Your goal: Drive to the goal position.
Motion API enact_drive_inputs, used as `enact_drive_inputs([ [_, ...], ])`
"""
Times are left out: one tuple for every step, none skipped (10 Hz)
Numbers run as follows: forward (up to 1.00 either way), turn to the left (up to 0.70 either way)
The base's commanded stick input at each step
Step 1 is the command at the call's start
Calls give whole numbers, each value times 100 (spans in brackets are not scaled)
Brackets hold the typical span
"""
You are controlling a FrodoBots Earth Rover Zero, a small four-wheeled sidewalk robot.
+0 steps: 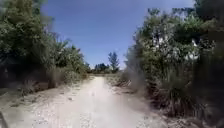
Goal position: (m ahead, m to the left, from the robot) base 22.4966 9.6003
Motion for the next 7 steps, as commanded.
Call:
enact_drive_inputs([
  [45,2],
  [45,2],
  [45,2],
  [45,2],
  [45,2],
  [45,2],
  [45,2],
])
